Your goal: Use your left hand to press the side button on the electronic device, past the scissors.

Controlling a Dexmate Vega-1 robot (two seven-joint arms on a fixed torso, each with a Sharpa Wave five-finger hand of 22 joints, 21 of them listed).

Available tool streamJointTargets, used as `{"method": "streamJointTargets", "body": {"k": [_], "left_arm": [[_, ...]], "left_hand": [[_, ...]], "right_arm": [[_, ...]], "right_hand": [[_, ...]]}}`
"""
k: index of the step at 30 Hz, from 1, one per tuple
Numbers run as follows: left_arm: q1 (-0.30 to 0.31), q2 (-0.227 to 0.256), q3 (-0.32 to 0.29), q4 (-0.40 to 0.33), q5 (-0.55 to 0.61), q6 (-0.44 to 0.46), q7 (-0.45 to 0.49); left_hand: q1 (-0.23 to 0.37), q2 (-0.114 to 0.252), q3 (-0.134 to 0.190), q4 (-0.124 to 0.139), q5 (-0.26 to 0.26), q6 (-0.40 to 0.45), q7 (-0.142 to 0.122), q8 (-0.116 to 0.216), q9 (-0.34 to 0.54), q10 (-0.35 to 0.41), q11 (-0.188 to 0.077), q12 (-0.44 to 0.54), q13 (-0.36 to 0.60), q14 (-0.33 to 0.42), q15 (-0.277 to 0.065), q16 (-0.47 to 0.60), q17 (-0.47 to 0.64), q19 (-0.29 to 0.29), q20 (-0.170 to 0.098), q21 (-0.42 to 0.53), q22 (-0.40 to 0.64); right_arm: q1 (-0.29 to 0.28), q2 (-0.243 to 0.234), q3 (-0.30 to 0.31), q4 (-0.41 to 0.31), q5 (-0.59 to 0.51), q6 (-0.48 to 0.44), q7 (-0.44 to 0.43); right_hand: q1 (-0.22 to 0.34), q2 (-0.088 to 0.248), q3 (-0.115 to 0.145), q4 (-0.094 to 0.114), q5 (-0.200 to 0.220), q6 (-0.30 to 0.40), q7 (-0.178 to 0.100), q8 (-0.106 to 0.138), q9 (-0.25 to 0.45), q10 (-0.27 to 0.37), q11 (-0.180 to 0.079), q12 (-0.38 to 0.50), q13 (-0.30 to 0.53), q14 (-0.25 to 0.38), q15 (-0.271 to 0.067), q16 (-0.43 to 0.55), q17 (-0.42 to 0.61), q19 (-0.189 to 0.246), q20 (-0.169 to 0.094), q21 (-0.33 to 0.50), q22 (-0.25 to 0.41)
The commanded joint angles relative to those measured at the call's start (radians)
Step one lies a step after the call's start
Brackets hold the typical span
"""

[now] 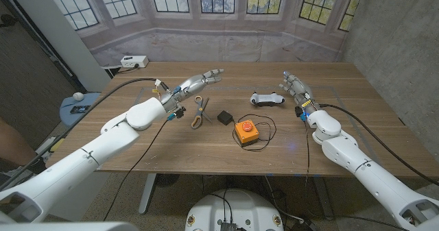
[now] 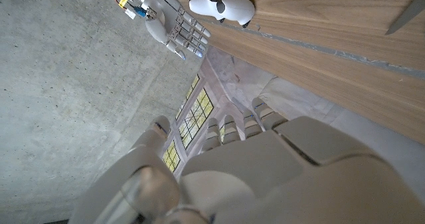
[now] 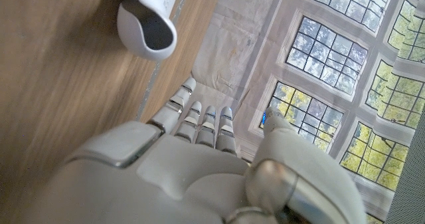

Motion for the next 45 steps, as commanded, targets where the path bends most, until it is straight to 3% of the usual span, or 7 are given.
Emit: {"method": "streamJointTargets", "body": {"k": [1,10,27,42,45], "left_arm": [[-0.021,0.017,0.022,-0.003,0.036,-0.045,-0.072],[-0.046,0.016,0.047,0.002,0.076,-0.088,-0.121],[-0.089,0.035,0.067,-0.027,0.194,-0.123,-0.177],[-0.116,0.080,0.073,-0.130,0.247,-0.047,-0.259],[-0.124,0.092,0.074,-0.158,0.265,-0.018,-0.280]], "left_hand": [[0.006,0.013,0.001,0.002,0.005,0.033,0.001,0.014,0.005,0.011,-0.001,0.006,0.002,0.013,0.002,0.008,0.001,0.013,0.003,0.007,0.003],[0.019,0.036,0.015,0.000,0.014,0.049,0.008,0.015,0.005,0.022,-0.006,0.008,0.002,0.018,-0.001,0.007,0.001,0.015,0.008,0.006,0.003],[0.028,0.034,0.016,-0.005,0.016,0.065,-0.006,0.015,0.006,0.059,-0.020,0.019,0.003,0.020,-0.008,0.004,0.000,0.017,0.004,0.005,0.003],[0.003,0.031,0.007,0.027,0.013,0.082,-0.020,0.013,0.007,0.090,-0.026,0.024,0.004,-0.003,-0.014,0.002,0.009,-0.004,-0.004,-0.002,0.004],[-0.005,0.038,0.011,0.043,0.013,0.119,-0.019,0.023,0.008,0.102,-0.025,0.025,0.005,-0.006,-0.012,0.004,0.010,-0.013,-0.004,-0.004,0.004]], "right_arm": [[-0.005,0.002,0.006,0.007,-0.007,0.007,-0.013],[-0.009,-0.010,0.005,-0.009,-0.013,-0.009,-0.017],[-0.040,-0.030,0.024,-0.034,-0.011,-0.004,-0.028],[-0.066,-0.043,0.035,-0.053,-0.005,0.003,-0.027],[-0.073,-0.046,0.037,-0.057,-0.005,0.003,-0.027]], "right_hand": [[0.012,-0.002,0.002,-0.007,0.006,0.012,0.001,0.009,0.001,0.014,0.004,0.005,0.003,0.010,-0.024,0.006,0.001,0.013,-0.038,0.005,0.003],[0.013,-0.002,0.004,-0.010,0.007,0.016,0.002,0.009,0.001,0.015,0.004,0.004,0.003,0.011,-0.024,0.006,0.001,0.015,-0.038,0.005,0.003],[0.011,-0.003,0.004,-0.013,0.007,0.016,0.003,0.006,0.001,0.013,0.004,0.001,0.004,0.010,-0.023,0.005,0.003,0.015,-0.037,0.003,0.003],[-0.003,-0.008,-0.001,-0.009,0.004,0.016,0.006,0.003,0.001,0.010,0.011,-0.002,0.004,0.007,-0.019,0.005,0.006,0.014,-0.036,0.001,0.003],[-0.003,-0.008,-0.001,-0.009,0.004,0.017,0.006,0.003,0.001,0.010,0.011,-0.002,0.004,0.007,-0.019,0.005,0.006,0.014,-0.035,0.001,0.003]]}}
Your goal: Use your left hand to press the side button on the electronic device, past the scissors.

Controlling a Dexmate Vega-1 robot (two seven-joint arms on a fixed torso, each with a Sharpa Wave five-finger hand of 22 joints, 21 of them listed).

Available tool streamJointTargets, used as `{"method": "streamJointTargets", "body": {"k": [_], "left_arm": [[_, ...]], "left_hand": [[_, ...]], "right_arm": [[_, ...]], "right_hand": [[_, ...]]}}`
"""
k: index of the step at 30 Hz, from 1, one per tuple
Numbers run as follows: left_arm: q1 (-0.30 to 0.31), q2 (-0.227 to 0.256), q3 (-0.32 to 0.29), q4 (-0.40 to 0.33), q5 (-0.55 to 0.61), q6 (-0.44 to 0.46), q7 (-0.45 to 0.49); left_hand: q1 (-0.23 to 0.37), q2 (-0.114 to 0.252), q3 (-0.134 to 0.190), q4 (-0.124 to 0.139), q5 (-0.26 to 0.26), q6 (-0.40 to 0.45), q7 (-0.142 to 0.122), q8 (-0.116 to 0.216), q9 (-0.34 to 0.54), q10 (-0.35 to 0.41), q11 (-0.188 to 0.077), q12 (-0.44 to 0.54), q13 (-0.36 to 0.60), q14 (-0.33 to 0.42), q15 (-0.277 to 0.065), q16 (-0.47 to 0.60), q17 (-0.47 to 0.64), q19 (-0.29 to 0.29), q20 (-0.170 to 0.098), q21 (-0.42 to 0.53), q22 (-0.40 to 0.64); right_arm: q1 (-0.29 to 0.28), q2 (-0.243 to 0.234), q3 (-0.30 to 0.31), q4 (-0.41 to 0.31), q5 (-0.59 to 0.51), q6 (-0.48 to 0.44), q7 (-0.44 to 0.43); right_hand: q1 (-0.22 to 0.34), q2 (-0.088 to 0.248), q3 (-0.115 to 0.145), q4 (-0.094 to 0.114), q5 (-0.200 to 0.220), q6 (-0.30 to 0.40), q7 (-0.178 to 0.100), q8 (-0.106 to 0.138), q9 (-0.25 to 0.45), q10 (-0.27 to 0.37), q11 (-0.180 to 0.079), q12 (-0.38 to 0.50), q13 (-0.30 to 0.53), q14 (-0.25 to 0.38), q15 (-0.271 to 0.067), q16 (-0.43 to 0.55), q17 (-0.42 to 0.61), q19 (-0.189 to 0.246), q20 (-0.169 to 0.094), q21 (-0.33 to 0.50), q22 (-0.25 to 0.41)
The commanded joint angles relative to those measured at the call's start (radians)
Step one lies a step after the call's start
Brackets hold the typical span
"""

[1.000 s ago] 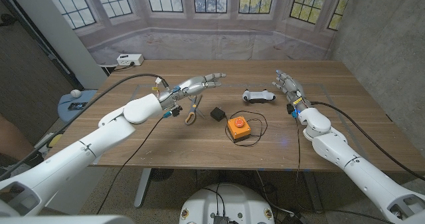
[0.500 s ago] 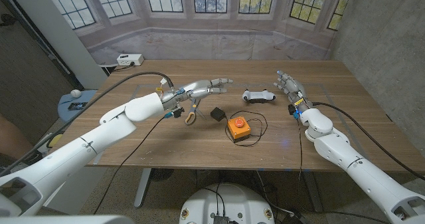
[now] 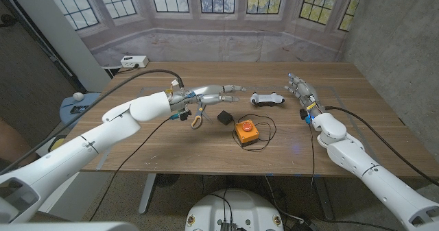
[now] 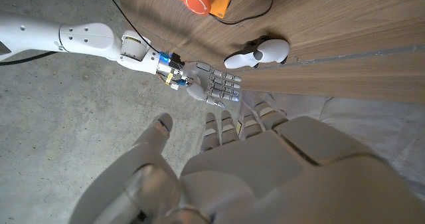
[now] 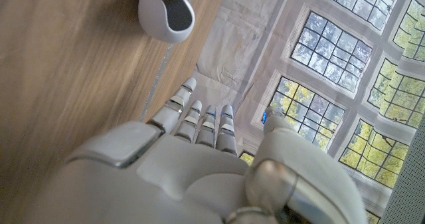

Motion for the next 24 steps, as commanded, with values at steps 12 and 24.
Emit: {"method": "streamJointTargets", "body": {"k": [12,24], "left_arm": [[-0.063,0.047,0.023,-0.134,0.136,0.089,-0.122],[-0.123,0.028,0.065,-0.162,0.193,0.155,-0.210]], "left_hand": [[-0.032,0.033,0.022,0.073,0.007,0.055,-0.001,0.007,0.004,0.026,-0.002,0.006,0.005,-0.021,0.020,0.008,0.009,-0.030,0.013,-0.005,0.005],[-0.036,0.034,0.055,0.118,0.014,0.090,-0.003,0.010,0.004,0.063,-0.008,0.012,0.004,-0.004,0.000,0.014,0.006,-0.027,-0.001,0.001,0.005]], "right_arm": [[-0.051,-0.037,0.024,-0.037,0.007,0.002,0.002],[-0.043,-0.034,0.034,-0.011,0.013,0.024,0.014]], "right_hand": [[-0.004,-0.007,0.000,-0.004,0.004,0.007,0.004,0.001,0.002,0.003,0.003,-0.004,0.004,0.003,-0.020,0.004,0.004,0.008,-0.030,0.000,0.004],[-0.005,-0.006,0.001,-0.006,0.004,0.008,0.003,0.001,0.002,0.002,0.005,-0.004,0.004,0.003,-0.020,0.004,0.004,0.008,-0.030,0.000,0.004]]}}
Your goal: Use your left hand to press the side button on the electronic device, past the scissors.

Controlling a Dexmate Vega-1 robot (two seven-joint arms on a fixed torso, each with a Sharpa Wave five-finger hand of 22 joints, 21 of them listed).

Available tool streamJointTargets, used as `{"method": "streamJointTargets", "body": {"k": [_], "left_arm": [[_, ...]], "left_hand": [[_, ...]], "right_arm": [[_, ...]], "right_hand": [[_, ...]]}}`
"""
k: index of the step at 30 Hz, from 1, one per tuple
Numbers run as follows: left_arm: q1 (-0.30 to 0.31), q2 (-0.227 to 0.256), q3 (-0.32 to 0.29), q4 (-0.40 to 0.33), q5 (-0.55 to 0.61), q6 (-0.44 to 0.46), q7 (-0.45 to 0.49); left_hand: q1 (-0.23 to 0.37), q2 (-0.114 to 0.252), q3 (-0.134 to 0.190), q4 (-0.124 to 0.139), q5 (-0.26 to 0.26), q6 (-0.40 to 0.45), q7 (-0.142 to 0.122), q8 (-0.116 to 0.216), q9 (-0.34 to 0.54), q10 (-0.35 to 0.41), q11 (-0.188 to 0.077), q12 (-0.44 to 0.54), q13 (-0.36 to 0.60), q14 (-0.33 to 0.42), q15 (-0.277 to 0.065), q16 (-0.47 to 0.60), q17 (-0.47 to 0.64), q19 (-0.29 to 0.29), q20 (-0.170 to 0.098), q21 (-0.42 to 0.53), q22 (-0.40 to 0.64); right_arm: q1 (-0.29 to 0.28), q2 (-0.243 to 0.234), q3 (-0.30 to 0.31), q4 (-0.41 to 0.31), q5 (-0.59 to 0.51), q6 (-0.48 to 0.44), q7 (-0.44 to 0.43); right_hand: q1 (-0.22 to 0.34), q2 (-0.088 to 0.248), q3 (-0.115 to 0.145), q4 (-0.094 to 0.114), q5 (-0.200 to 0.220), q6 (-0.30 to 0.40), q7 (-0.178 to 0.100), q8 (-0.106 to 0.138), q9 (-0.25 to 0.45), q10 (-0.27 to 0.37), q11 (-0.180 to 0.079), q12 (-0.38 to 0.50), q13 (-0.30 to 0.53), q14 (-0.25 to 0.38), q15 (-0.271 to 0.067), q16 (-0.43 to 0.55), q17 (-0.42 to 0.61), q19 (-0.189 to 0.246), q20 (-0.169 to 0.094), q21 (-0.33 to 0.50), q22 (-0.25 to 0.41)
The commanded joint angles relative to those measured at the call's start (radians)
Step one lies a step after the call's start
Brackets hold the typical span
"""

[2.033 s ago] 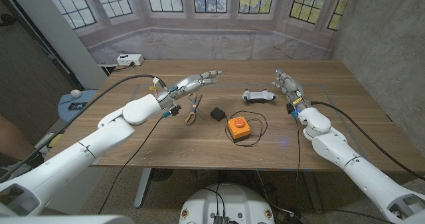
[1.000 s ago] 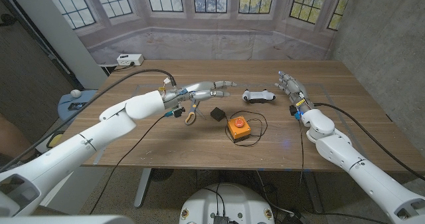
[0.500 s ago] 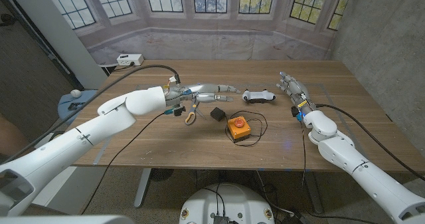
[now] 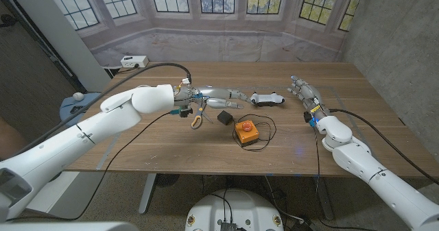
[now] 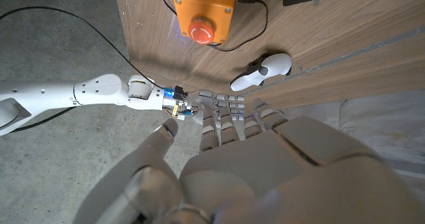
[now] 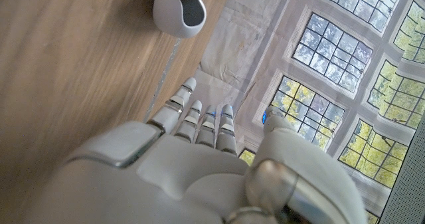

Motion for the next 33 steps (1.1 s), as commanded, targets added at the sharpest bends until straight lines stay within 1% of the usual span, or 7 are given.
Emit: {"method": "streamJointTargets", "body": {"k": [1,12,16,22,25,26,33], "left_arm": [[-0.058,-0.015,0.042,-0.042,0.078,0.074,-0.094],[-0.078,-0.005,0.046,-0.078,0.112,0.079,-0.128],[-0.081,-0.001,0.047,-0.083,0.120,0.071,-0.139],[-0.082,0.003,0.040,-0.085,0.123,0.059,-0.145],[-0.078,0.008,0.035,-0.086,0.129,0.061,-0.141],[-0.077,0.009,0.034,-0.086,0.131,0.060,-0.142],[-0.071,0.017,0.026,-0.083,0.137,0.056,-0.140]], "left_hand": [[0.000,0.011,0.017,0.013,0.011,0.026,-0.006,0.006,0.005,0.025,-0.004,0.009,0.004,0.011,-0.012,0.008,0.000,0.001,-0.009,0.005,0.005],[-0.004,0.006,0.037,0.037,0.013,0.052,-0.011,0.008,0.005,0.057,-0.011,0.015,0.004,0.023,-0.015,0.010,0.000,-0.008,-0.019,0.004,0.006],[-0.001,0.006,0.052,0.038,0.015,0.079,-0.021,0.011,0.006,0.084,-0.015,0.019,0.003,0.029,-0.031,0.008,-0.004,-0.027,-0.021,0.000,0.006],[-0.004,0.003,0.060,0.045,0.014,0.123,-0.015,0.019,0.007,0.128,-0.022,0.028,0.003,0.055,-0.039,0.015,-0.004,-0.010,-0.029,0.009,0.006],[-0.008,0.000,0.066,0.049,0.014,0.150,-0.012,0.023,0.007,0.153,-0.018,0.033,0.003,0.074,-0.044,0.017,-0.005,0.006,-0.033,0.014,0.005],[-0.008,-0.002,0.068,0.048,0.014,0.155,-0.010,0.023,0.007,0.157,-0.022,0.033,0.003,0.079,-0.045,0.017,-0.006,0.010,-0.034,0.016,0.005],[-0.020,-0.008,0.078,0.054,0.012,0.215,-0.008,0.033,0.008,0.205,-0.017,0.041,0.003,0.108,-0.060,0.017,-0.007,0.019,-0.037,0.017,0.005]], "right_arm": [[0.002,0.003,0.012,0.024,0.004,0.028,0.008],[0.010,0.019,0.011,0.050,0.006,0.060,0.019],[0.008,0.025,0.013,0.046,0.003,0.075,0.014],[0.002,0.024,0.019,0.031,-0.003,0.080,0.002],[-0.003,0.026,0.023,0.025,0.002,0.084,0.001],[-0.005,0.024,0.024,0.020,0.001,0.081,-0.001],[-0.008,0.017,0.026,0.002,-0.001,0.064,-0.008]], "right_hand": [[-0.005,-0.006,0.001,-0.006,0.004,0.009,0.004,0.001,0.002,0.002,0.004,-0.001,0.004,0.003,-0.020,0.004,0.004,0.008,-0.030,0.000,0.004],[-0.007,-0.006,0.001,-0.008,0.004,0.009,0.005,0.000,0.002,0.003,0.003,-0.001,0.004,0.003,-0.019,0.004,0.004,0.008,-0.029,-0.001,0.004],[-0.007,-0.006,0.001,-0.009,0.004,0.009,0.005,-0.001,0.002,0.002,0.007,-0.001,0.004,0.003,-0.019,0.003,0.004,0.008,-0.029,-0.001,0.004],[-0.008,-0.006,0.001,-0.010,0.004,0.009,0.005,-0.001,0.002,0.002,0.007,-0.001,0.004,0.003,-0.019,0.003,0.004,0.008,-0.029,-0.001,0.004],[-0.008,-0.006,0.002,-0.010,0.004,0.009,0.005,-0.001,0.002,0.000,0.007,-0.002,0.004,0.002,-0.019,0.003,0.004,0.007,-0.029,-0.001,0.004],[-0.009,-0.006,0.001,-0.010,0.004,0.009,0.005,-0.001,0.002,0.000,0.007,-0.002,0.004,0.001,-0.019,0.002,0.004,0.007,-0.030,-0.001,0.004],[-0.012,-0.007,0.000,-0.010,0.003,0.006,0.008,-0.003,0.002,-0.002,0.007,-0.003,0.004,-0.002,-0.020,0.001,0.005,0.007,-0.029,-0.002,0.004]]}}
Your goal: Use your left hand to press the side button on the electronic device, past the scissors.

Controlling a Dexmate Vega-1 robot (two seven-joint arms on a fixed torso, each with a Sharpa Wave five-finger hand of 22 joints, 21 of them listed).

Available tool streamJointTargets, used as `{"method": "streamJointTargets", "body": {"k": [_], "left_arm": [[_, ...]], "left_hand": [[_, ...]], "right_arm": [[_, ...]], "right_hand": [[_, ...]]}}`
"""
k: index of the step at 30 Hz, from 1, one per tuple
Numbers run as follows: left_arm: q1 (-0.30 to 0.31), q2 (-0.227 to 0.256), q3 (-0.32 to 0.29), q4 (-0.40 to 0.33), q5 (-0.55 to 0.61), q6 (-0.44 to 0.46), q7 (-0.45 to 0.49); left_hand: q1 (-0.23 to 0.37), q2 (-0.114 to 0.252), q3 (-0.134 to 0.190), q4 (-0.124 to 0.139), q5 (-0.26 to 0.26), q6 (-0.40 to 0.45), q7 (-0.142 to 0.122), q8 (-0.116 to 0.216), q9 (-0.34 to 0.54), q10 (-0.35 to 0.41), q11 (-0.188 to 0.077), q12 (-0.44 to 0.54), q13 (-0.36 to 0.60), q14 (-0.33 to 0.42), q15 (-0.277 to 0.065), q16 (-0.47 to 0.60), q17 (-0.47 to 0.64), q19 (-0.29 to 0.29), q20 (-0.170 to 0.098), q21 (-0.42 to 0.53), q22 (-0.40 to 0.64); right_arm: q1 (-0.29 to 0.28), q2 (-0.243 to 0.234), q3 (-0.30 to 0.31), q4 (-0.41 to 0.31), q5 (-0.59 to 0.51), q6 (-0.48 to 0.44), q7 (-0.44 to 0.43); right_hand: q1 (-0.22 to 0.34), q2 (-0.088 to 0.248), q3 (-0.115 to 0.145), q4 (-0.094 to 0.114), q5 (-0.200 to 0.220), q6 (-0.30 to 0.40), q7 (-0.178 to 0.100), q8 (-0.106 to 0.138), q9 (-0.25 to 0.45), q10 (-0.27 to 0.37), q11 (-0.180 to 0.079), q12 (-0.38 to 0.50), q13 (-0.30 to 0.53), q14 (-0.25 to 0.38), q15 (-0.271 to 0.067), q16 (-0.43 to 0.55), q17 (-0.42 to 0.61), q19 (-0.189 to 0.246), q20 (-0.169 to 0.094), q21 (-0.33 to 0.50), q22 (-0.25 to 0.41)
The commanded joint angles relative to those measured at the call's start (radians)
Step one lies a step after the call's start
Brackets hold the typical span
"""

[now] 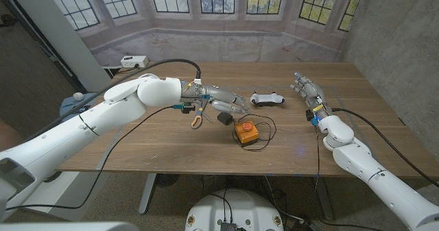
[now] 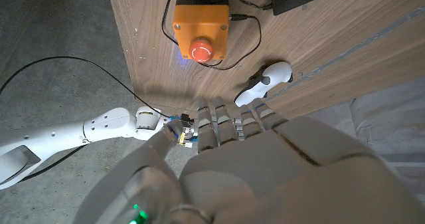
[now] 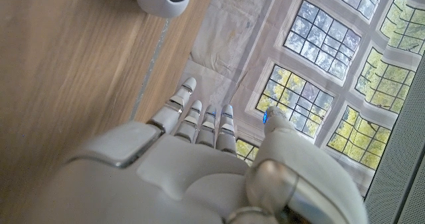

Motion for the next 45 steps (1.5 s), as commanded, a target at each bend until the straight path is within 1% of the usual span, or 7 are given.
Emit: {"method": "streamJointTargets", "body": {"k": [1,6,15,17,21,30,45], "left_arm": [[0.006,0.011,-0.014,-0.001,0.012,-0.004,-0.004],[0.009,0.009,-0.016,0.005,0.011,0.005,-0.001],[-0.005,-0.005,-0.003,0.022,0.018,0.000,-0.008],[-0.012,-0.012,0.003,0.029,0.023,-0.002,-0.012],[-0.027,-0.023,0.014,0.041,0.023,-0.004,-0.023],[-0.056,-0.043,0.032,0.069,0.017,-0.026,-0.042],[-0.091,-0.073,0.061,0.110,0.018,-0.045,-0.066]], "left_hand": [[-0.018,-0.004,0.010,0.006,0.000,0.040,0.001,0.011,0.004,0.039,0.001,0.010,0.003,0.030,-0.005,0.008,0.001,0.016,0.000,0.004,0.005],[-0.036,-0.014,0.006,0.011,-0.004,0.069,-0.001,0.012,0.003,0.066,-0.007,0.013,0.003,0.054,-0.001,0.009,0.002,0.036,-0.009,0.009,0.005],[-0.058,-0.019,0.004,0.012,-0.007,0.119,-0.006,0.016,0.003,0.115,-0.021,0.018,0.003,0.077,0.013,0.008,0.000,0.040,-0.012,0.007,0.005],[-0.071,-0.021,0.003,0.012,-0.008,0.151,0.000,0.021,0.002,0.142,-0.029,0.021,0.003,0.088,0.024,0.007,0.000,0.044,-0.011,0.007,0.005],[-0.090,-0.022,0.003,0.011,-0.009,0.204,0.012,0.026,0.001,0.187,-0.027,0.025,0.002,0.126,0.027,0.012,-0.001,0.063,-0.012,0.010,0.005],[-0.117,-0.025,0.008,0.005,-0.010,0.298,0.015,0.032,-0.001,0.273,-0.033,0.028,0.001,0.177,0.020,0.010,-0.004,0.091,-0.019,0.011,0.005],[-0.128,-0.027,0.014,0.002,-0.010,0.337,0.013,0.026,-0.003,0.317,-0.035,0.025,-0.001,0.198,0.004,0.005,-0.004,0.101,-0.025,0.009,0.004]], "right_arm": [[-0.007,-0.004,0.006,-0.023,-0.002,-0.010,-0.011],[-0.005,-0.004,0.007,-0.024,-0.003,-0.013,-0.013],[-0.004,-0.008,0.012,-0.028,-0.005,-0.020,-0.020],[-0.004,-0.007,0.011,-0.025,-0.005,-0.019,-0.018],[-0.004,-0.005,0.011,-0.022,-0.004,-0.019,-0.019],[-0.020,-0.008,0.020,-0.031,-0.003,-0.013,-0.029],[-0.045,-0.007,0.031,-0.029,0.000,-0.002,-0.039]], "right_hand": [[-0.007,-0.002,-0.001,-0.003,0.003,0.002,0.004,-0.003,0.002,0.000,0.005,-0.003,0.004,-0.003,-0.019,0.001,0.005,0.007,-0.029,-0.002,0.004],[-0.008,-0.002,-0.001,-0.003,0.003,0.002,0.003,-0.003,0.002,-0.001,0.006,-0.003,0.004,-0.003,-0.019,0.001,0.005,0.006,-0.029,-0.002,0.004],[-0.009,-0.002,-0.001,-0.005,0.003,0.001,0.003,-0.004,0.002,-0.003,0.006,-0.004,0.004,-0.004,-0.019,0.001,0.005,0.006,-0.028,-0.002,0.004],[-0.009,-0.002,-0.001,-0.005,0.003,0.001,0.003,-0.004,0.003,-0.003,0.007,-0.004,0.004,-0.003,-0.019,0.001,0.005,0.006,-0.028,-0.002,0.004],[-0.009,-0.002,0.000,-0.006,0.003,0.002,0.003,-0.004,0.003,-0.002,0.007,-0.004,0.004,-0.004,-0.019,0.000,0.005,0.006,-0.028,-0.002,0.004],[-0.009,-0.001,0.000,-0.008,0.003,0.001,0.002,-0.004,0.003,-0.003,0.007,-0.004,0.004,-0.003,-0.018,0.000,0.005,0.006,-0.028,-0.002,0.004],[0.006,-0.008,0.006,-0.026,0.005,-0.004,0.004,-0.006,0.002,-0.005,0.008,-0.005,0.004,-0.004,-0.017,-0.004,-0.001,0.003,-0.028,-0.003,0.004]]}}
